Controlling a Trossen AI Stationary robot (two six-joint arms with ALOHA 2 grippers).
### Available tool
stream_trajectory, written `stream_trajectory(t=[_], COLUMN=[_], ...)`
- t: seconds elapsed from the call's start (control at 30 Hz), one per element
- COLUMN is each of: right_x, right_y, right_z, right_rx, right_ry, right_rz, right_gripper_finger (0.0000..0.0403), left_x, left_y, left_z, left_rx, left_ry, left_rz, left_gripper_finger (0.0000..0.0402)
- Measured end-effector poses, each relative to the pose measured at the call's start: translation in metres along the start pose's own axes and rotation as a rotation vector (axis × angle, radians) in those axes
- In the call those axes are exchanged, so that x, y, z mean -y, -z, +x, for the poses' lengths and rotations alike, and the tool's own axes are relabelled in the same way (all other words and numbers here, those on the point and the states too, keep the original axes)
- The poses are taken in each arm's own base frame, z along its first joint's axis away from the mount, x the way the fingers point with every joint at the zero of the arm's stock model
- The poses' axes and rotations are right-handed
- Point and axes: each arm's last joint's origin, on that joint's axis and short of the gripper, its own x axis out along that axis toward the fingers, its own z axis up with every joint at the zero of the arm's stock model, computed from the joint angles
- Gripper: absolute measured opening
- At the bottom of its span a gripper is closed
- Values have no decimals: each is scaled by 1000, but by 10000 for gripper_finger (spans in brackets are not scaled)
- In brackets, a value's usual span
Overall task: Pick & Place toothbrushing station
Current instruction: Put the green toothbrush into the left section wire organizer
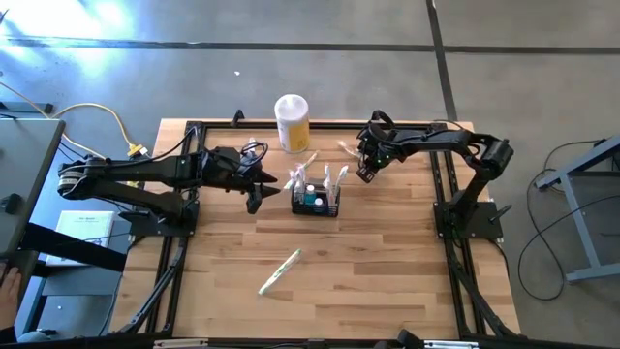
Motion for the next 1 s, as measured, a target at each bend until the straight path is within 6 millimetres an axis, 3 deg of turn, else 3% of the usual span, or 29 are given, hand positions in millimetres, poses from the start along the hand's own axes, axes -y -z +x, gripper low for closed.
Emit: stream_trajectory(t=[0.63, 0.87, 1.0], right_x=[0, 4, 5], right_y=[10, 22, 31], right_z=[-75, -130, -163], right_rx=[151, 351, 513], right_ry=[101, 121, 77], right_rz=[-27, 8, 44], right_gripper_finger=[15, 15, 15], left_x=[2, 2, 5], left_y=[0, 0, -12], left_z=[3, 2, -5], left_rx=[-13, -12, 46], left_ry=[47, 47, 29], left_rz=[-55, -69, 17], left_gripper_finger=[180, 180, 180])
